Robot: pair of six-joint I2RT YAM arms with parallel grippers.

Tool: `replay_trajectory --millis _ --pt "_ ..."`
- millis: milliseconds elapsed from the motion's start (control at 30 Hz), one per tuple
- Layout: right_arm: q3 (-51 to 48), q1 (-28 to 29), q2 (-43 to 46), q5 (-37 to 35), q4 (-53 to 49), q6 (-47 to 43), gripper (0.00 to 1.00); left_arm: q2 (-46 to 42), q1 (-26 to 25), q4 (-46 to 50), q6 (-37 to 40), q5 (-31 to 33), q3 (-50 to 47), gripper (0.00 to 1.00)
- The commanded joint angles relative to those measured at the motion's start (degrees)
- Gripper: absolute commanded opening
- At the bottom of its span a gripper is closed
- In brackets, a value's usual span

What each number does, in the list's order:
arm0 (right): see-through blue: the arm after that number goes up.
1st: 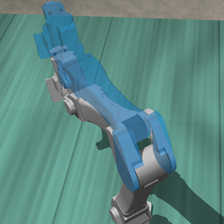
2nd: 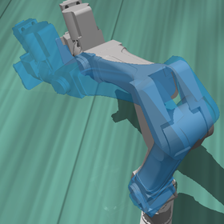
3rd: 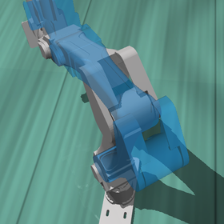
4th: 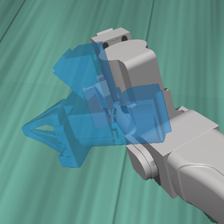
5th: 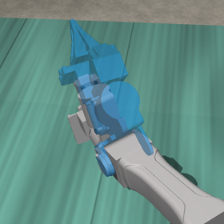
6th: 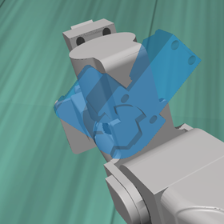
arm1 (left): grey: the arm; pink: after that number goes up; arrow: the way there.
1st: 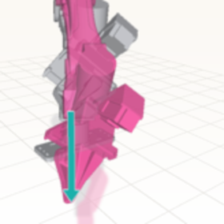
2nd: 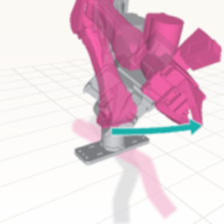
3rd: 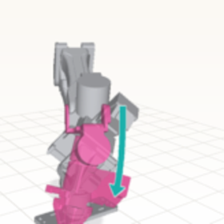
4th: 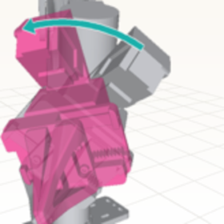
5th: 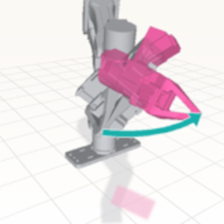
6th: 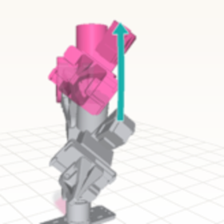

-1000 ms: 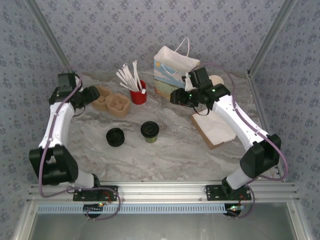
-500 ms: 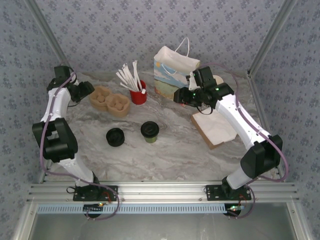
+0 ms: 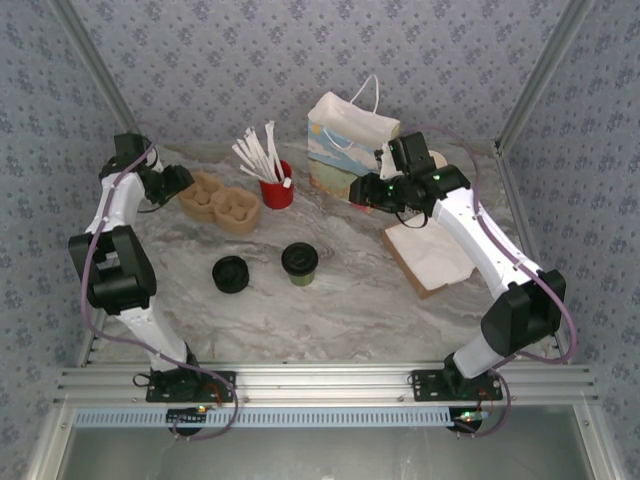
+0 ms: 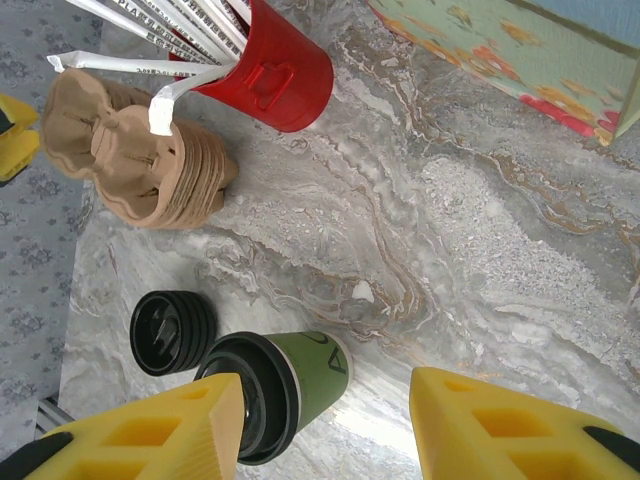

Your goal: Pack the takeout coffee

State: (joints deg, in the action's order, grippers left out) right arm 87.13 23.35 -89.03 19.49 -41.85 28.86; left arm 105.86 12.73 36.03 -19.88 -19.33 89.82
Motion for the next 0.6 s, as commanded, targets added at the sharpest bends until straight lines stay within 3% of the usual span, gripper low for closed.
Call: replay_trajectory --millis 0,567 --pt "-0.03 -0.67 0.05 0.86 -1.13 -0.29 0.5 0.3 -0.16 0.44 1.62 -1.82 0.99 0.54" --pt "1.46 -2.15 0.38 1.78 -1.29 -0.03 0.49 -0.53 -0.86 -0.69 1.88 -5.71 -1.29 0.51"
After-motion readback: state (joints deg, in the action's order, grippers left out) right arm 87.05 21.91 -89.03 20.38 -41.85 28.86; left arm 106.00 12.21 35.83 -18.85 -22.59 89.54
